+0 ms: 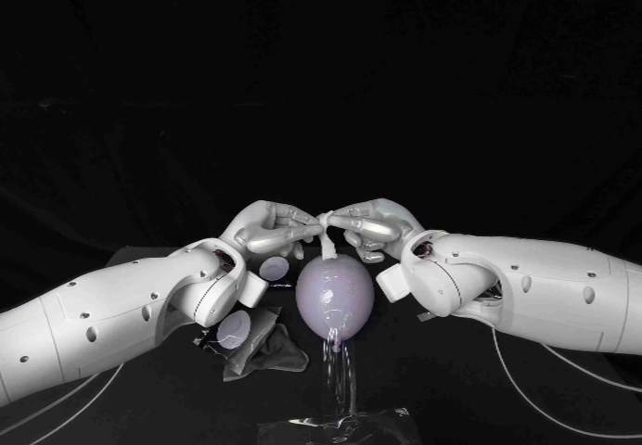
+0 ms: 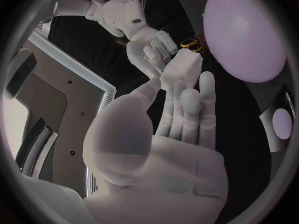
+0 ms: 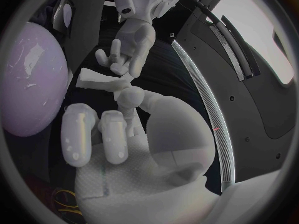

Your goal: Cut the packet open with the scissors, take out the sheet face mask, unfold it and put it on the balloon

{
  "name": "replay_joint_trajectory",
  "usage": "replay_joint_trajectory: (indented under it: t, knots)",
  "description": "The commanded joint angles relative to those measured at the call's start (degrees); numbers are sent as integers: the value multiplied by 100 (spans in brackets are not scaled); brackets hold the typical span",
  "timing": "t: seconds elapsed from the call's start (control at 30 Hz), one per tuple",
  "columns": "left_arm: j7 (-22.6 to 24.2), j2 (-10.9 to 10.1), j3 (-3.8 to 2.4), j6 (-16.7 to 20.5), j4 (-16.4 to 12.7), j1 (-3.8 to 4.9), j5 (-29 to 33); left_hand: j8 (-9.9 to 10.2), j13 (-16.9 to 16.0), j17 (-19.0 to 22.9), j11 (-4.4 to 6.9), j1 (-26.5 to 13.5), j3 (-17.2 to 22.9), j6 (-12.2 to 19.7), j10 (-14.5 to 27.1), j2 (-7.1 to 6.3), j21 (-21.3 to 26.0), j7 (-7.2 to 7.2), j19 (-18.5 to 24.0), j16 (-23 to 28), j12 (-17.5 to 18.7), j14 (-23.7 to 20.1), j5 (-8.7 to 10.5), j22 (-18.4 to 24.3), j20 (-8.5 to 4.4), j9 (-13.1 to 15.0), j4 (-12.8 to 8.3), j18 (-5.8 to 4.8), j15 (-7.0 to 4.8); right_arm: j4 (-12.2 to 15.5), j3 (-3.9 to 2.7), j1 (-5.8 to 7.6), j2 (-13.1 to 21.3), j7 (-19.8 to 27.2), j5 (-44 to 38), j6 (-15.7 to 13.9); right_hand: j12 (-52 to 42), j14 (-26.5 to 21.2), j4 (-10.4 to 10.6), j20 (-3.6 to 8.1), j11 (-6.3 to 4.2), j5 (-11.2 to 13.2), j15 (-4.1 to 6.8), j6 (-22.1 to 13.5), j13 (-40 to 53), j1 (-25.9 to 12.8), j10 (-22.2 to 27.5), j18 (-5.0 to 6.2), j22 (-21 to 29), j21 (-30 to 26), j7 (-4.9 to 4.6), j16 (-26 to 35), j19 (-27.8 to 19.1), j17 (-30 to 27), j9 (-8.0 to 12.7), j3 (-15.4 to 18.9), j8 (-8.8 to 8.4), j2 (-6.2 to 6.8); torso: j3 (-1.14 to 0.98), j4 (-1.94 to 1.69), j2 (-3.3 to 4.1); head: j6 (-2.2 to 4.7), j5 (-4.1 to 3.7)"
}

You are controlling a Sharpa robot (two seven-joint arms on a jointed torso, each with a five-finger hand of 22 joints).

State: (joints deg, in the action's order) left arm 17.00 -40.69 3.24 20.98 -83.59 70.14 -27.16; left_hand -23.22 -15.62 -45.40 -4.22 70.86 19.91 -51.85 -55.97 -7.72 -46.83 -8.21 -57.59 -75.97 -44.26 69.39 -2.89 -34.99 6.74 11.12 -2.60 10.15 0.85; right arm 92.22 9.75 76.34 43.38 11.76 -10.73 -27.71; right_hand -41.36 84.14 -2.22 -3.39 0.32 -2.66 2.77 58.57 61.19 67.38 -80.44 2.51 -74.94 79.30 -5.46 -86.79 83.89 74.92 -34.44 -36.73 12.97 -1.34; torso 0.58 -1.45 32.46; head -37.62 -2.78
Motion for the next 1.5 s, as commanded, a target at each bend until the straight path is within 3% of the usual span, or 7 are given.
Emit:
replay_joint_trajectory:
  t: [0.03,0.3,0.63,1.07,1.3,1.5]
  knots:
    - [-80,16,-10,298,-11,11,-32,-43,-85,-240,-3,70,-27,56,70,-15,-114,-4,-21,-148,-122,120,10,-83,-15,16,18,32,-5,22,-2,-5,-2,-9,-122,53,33,456,18,18,-18,-12,45,113,8,2,-28,-4,-1181,-6,81,-32,42,1124,-252,-2,228,-70,6,-11,-1,12,-7]
    - [-99,5,-11,403,5,11,7,-102,-279,-915,15,123,-58,82,123,-20,-502,9,-80,-475,-422,466,11,-430,-44,45,116,4,-23,42,-1,-14,-1,-20,-167,74,45,457,17,18,-19,-12,46,113,1,2,-26,-6,-1184,1,81,-33,46,1125,-253,-2,229,-70,9,-12,-2,11,-1]
    - [52,-66,-11,456,-42,10,20,-115,-380,-945,-3,171,-148,158,229,-148,-595,-9,23,-518,-553,460,12,-492,-39,55,137,8,-9,-6,0,-18,-18,-33,-198,56,30,459,12,20,-21,-11,48,112,9,3,-33,-6,-1184,2,84,-37,46,1131,-259,-4,235,-70,6,-10,-1,19,-10]
    - [147,-50,-11,365,-102,9,-56,-83,-408,-893,-33,194,-206,295,359,-175,-615,-40,142,-513,-561,398,12,-500,-21,45,178,15,15,-37,2,-35,-67,-59,-239,71,30,459,12,20,-21,-11,48,112,9,3,-33,-6,-1184,2,84,-37,46,1131,-259,-4,235,-70,4,-6,-1,20,-1]
    - [162,-6,-11,345,-71,10,-63,59,-401,-897,-79,331,-200,542,418,-130,-683,-100,206,-530,-536,381,11,-563,13,-21,177,14,56,-18,2,-42,-74,-65,-258,84,30,459,12,20,-21,-11,48,112,9,3,-33,-6,-1184,2,84,-37,46,1131,-259,-4,235,-70,3,-5,-2,18,2]
    - [134,14,-11,308,-53,10,-78,78,-385,-929,-75,500,-110,541,422,-46,-752,-100,210,-550,-513,392,11,-634,25,-40,129,13,58,-6,2,-45,-73,-64,-266,84,39,461,7,22,-24,-12,51,110,2,2,-36,-6,-1184,4,86,-41,47,1136,-267,-6,243,-70,1,-6,-4,21,-1]
